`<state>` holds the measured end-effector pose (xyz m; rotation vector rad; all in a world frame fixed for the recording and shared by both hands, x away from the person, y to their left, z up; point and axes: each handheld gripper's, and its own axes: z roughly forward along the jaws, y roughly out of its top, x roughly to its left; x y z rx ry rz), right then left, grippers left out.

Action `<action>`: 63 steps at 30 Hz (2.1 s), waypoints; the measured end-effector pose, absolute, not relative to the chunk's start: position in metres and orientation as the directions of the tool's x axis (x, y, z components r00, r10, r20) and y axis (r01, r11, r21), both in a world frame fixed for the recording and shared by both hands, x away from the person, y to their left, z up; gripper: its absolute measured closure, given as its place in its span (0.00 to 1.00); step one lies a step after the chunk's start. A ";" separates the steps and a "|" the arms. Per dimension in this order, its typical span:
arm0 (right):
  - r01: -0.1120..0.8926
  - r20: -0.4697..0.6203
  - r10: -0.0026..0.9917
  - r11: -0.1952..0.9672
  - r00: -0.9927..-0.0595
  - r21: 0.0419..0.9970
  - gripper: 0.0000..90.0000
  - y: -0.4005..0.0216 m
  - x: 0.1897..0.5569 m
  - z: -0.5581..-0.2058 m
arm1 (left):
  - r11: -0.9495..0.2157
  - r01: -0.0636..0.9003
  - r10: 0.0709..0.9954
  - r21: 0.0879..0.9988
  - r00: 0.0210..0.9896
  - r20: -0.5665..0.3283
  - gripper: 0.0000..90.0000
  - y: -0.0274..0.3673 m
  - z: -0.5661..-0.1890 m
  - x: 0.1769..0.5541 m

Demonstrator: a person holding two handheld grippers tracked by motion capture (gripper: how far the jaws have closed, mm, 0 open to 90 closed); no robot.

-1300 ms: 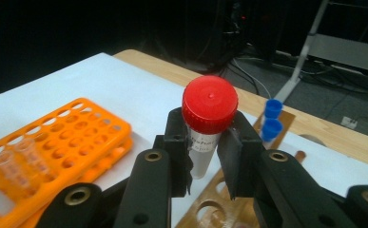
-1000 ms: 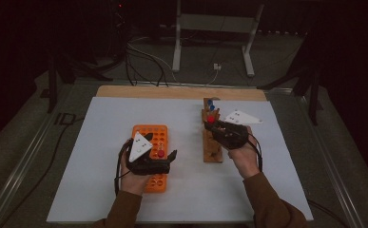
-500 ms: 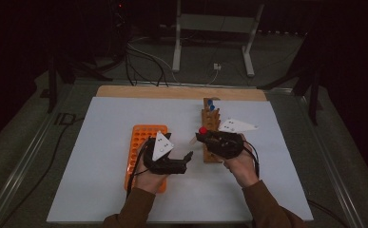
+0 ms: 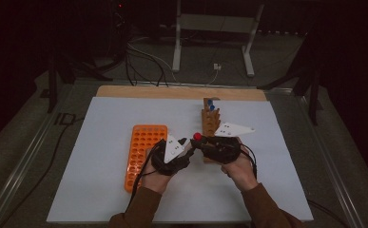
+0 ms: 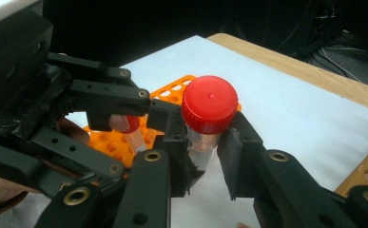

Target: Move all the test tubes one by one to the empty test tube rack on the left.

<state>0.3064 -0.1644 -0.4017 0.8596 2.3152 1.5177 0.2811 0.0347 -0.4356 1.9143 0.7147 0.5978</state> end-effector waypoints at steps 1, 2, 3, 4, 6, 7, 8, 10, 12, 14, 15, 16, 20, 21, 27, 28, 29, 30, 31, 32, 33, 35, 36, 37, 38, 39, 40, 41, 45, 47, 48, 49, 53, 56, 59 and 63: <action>0.345 0.120 0.589 0.286 -0.799 0.894 0.83 -0.164 0.306 -0.402 | -0.356 0.222 0.697 0.908 0.710 0.100 0.72 0.035 -0.436 0.281; 0.346 0.122 0.587 0.286 -0.801 0.894 0.83 -0.164 0.307 -0.403 | -0.354 0.220 0.694 0.909 0.714 0.097 0.75 0.035 -0.436 0.281; 0.345 0.121 0.587 0.286 -0.801 0.894 0.83 -0.164 0.307 -0.403 | -0.355 0.221 0.691 0.908 0.716 0.096 0.77 0.035 -0.436 0.281; 0.345 0.122 0.586 0.285 -0.801 0.894 0.83 -0.164 0.307 -0.403 | -0.360 0.219 0.688 0.907 0.719 0.099 0.79 0.035 -0.436 0.281; 0.348 0.125 0.586 0.286 -0.801 0.893 0.83 -0.165 0.307 -0.404 | -0.372 0.212 0.681 0.904 0.724 0.110 0.80 0.034 -0.436 0.281; 0.349 0.125 0.586 0.287 -0.801 0.892 0.83 -0.164 0.307 -0.404 | -0.373 0.212 0.679 0.903 0.726 0.110 0.81 0.034 -0.436 0.281; 0.349 0.124 0.586 0.289 -0.801 0.891 0.83 -0.164 0.307 -0.404 | -0.374 0.211 0.677 0.903 0.728 0.110 0.81 0.033 -0.437 0.281; 0.352 0.126 0.586 0.289 -0.801 0.891 0.83 -0.165 0.307 -0.404 | -0.374 0.208 0.671 0.904 0.734 0.109 0.82 0.032 -0.437 0.280; 0.353 0.129 0.586 0.287 -0.800 0.891 0.83 -0.165 0.307 -0.405 | -0.377 0.208 0.668 0.902 0.736 0.110 0.84 0.032 -0.437 0.280; 0.354 0.132 0.584 0.286 -0.801 0.890 0.82 -0.166 0.307 -0.405 | -0.372 0.210 0.666 0.904 0.739 0.102 0.84 0.032 -0.437 0.280; 0.356 0.138 0.582 0.279 -0.802 0.892 0.77 -0.167 0.307 -0.405 | -0.368 0.211 0.667 0.905 0.738 0.099 0.84 0.032 -0.437 0.280; 0.354 0.143 0.576 0.273 -0.805 0.894 0.71 -0.168 0.307 -0.404 | -0.366 0.214 0.668 0.906 0.739 0.095 0.84 0.033 -0.437 0.280; 0.350 0.169 0.550 0.243 -0.818 0.905 0.44 -0.173 0.307 -0.403 | -0.352 0.226 0.670 0.909 0.738 0.076 0.84 0.037 -0.437 0.280; 0.345 0.162 0.558 0.238 -0.813 0.908 0.36 -0.174 0.306 -0.402 | -0.349 0.228 0.670 0.909 0.739 0.072 0.84 0.038 -0.438 0.280; 0.349 0.155 0.605 0.217 -0.781 0.912 0.16 -0.183 0.307 -0.405 | -0.334 0.239 0.674 0.912 0.737 0.053 0.84 0.043 -0.438 0.280; 0.350 0.154 0.613 0.213 -0.775 0.912 0.13 -0.185 0.307 -0.406 | -0.331 0.240 0.672 0.913 0.739 0.050 0.84 0.044 -0.438 0.280; 0.354 0.155 0.621 0.210 -0.769 0.911 0.10 -0.187 0.308 -0.407 | -0.330 0.239 0.671 0.913 0.740 0.049 0.84 0.045 -0.438 0.280; 0.357 0.157 0.628 0.205 -0.762 0.911 0.09 -0.189 0.309 -0.408 | -0.331 0.239 0.670 0.913 0.741 0.049 0.84 0.046 -0.438 0.279; 0.356 0.153 0.636 0.204 -0.756 0.912 0.07 -0.190 0.309 -0.409 | -0.327 0.241 0.668 0.914 0.743 0.043 0.84 0.047 -0.438 0.279; 0.354 0.145 0.643 0.208 -0.752 0.912 0.05 -0.191 0.309 -0.410 | -0.326 0.240 0.666 0.915 0.744 0.042 0.84 0.048 -0.438 0.278; 0.352 0.139 0.646 0.213 -0.751 0.911 0.03 -0.193 0.309 -0.411 | -0.322 0.241 0.666 0.916 0.745 0.038 0.84 0.050 -0.438 0.278; 0.351 0.132 0.656 0.213 -0.743 0.912 0.02 -0.195 0.309 -0.413 | -0.318 0.243 0.660 0.917 0.751 0.030 0.84 0.053 -0.437 0.277; 0.350 0.132 0.659 0.211 -0.740 0.913 0.02 -0.196 0.309 -0.414 | -0.312 0.247 0.660 0.917 0.750 0.022 0.84 0.055 -0.437 0.277; 0.349 0.133 0.660 0.207 -0.739 0.914 0.01 -0.198 0.309 -0.414 | -0.310 0.249 0.656 0.918 0.754 0.018 0.84 0.057 -0.437 0.276; 0.352 0.137 0.663 0.201 -0.736 0.914 0.00 -0.199 0.309 -0.415 | -0.310 0.250 0.655 0.917 0.755 0.015 0.84 0.059 -0.438 0.276; 0.350 0.134 0.668 0.200 -0.732 0.915 0.00 -0.201 0.309 -0.415 | -0.311 0.251 0.653 0.917 0.757 0.014 0.84 0.062 -0.438 0.275; 0.351 0.136 0.670 0.196 -0.729 0.916 0.00 -0.203 0.309 -0.415 | -0.308 0.253 0.652 0.917 0.758 0.010 0.84 0.064 -0.438 0.274; 0.353 0.140 0.673 0.191 -0.726 0.916 0.00 -0.204 0.309 -0.416 | -0.305 0.255 0.651 0.918 0.759 0.006 0.84 0.067 -0.438 0.274; 0.358 0.140 0.679 0.191 -0.720 0.914 0.00 -0.209 0.308 -0.417 | -0.295 0.255 0.649 0.921 0.761 -0.003 0.84 0.077 -0.439 0.270; 0.361 0.143 0.681 0.189 -0.718 0.913 0.00 -0.211 0.308 -0.418 | -0.296 0.254 0.648 0.921 0.762 -0.002 0.84 0.083 -0.440 0.267; 0.361 0.143 0.683 0.188 -0.716 0.913 0.00 -0.212 0.308 -0.419 | -0.295 0.255 0.647 0.921 0.762 -0.004 0.84 0.085 -0.440 0.266; 0.363 0.144 0.684 0.187 -0.715 0.913 0.00 -0.212 0.308 -0.419 | -0.293 0.256 0.648 0.921 0.762 -0.006 0.84 0.088 -0.441 0.264; 0.366 0.147 0.688 0.184 -0.711 0.912 0.00 -0.214 0.308 -0.420 | -0.290 0.256 0.648 0.922 0.761 -0.007 0.84 0.096 -0.443 0.259; 0.367 0.148 0.688 0.183 -0.710 0.912 0.00 -0.215 0.307 -0.420 | -0.295 0.255 0.649 0.921 0.760 -0.003 0.84 0.101 -0.445 0.256; 0.367 0.147 0.690 0.182 -0.709 0.912 0.00 -0.216 0.307 -0.420 | -0.294 0.259 0.653 0.920 0.757 -0.004 0.84 0.105 -0.448 0.253; 0.368 0.151 0.693 0.176 -0.705 0.913 0.00 -0.218 0.307 -0.420 | -0.293 0.265 0.660 0.919 0.752 -0.006 0.84 0.111 -0.452 0.251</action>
